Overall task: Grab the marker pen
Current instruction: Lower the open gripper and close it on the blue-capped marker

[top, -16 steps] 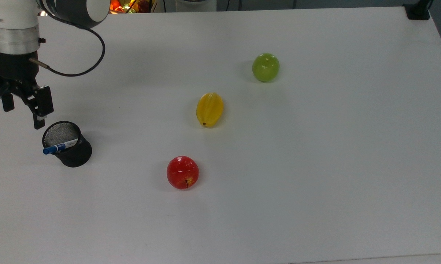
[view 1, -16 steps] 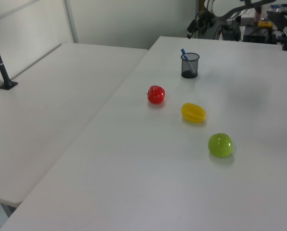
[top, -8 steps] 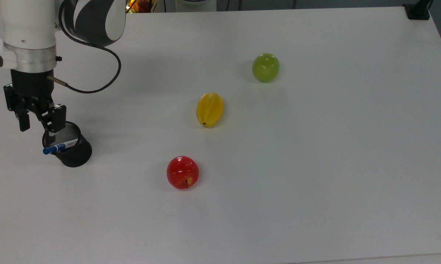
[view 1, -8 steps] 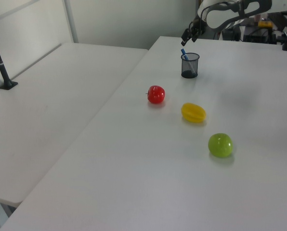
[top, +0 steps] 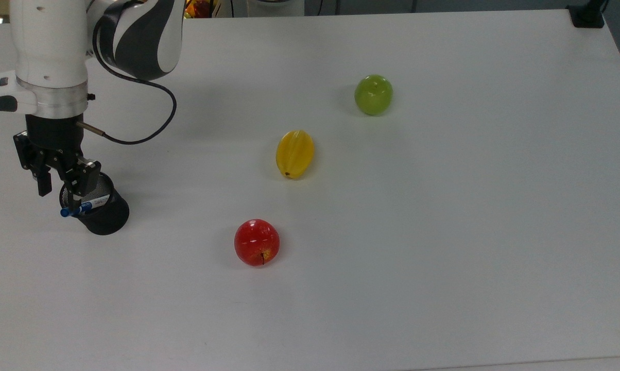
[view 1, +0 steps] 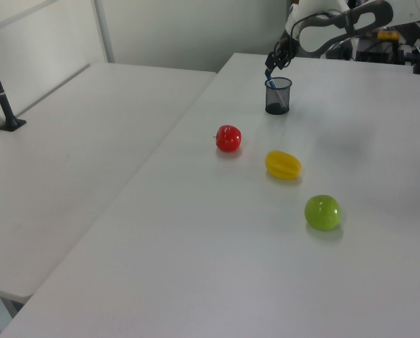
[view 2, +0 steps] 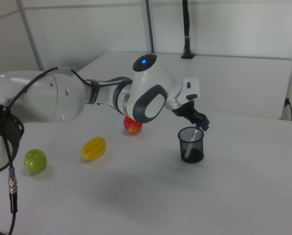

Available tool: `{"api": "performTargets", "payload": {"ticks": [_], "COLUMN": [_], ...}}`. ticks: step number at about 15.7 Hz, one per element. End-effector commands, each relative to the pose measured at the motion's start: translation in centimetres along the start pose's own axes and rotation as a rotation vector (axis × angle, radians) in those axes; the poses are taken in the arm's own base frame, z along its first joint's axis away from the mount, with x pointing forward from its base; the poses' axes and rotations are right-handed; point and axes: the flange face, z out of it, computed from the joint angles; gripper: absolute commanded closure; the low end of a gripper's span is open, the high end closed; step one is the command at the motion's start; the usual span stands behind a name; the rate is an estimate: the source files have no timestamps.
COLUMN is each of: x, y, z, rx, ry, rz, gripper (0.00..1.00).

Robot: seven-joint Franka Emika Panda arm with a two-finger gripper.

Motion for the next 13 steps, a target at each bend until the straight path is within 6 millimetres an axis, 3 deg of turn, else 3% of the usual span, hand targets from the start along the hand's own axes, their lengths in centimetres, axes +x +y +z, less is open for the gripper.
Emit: {"api": "performTargets", "payload": {"ticks": [1, 4, 5, 8, 13], "x": [0.47, 0.56, 0.62, 0.63, 0.91], "y": [-1.40, -1.40, -1.41, -1.44, -1.30], "z": [1.49, 1.78, 1.73, 1.71, 1.21], "rx": [-0.007, -0.008, -0.008, -0.009, -0.008], "ry": [0.027, 0.029, 0.030, 0.031, 0.038], "rz": [0.014, 0.033, 0.033, 0.031, 0.032], "gripper": [0.39, 0.39, 0.43, 0.68, 0.84]}}
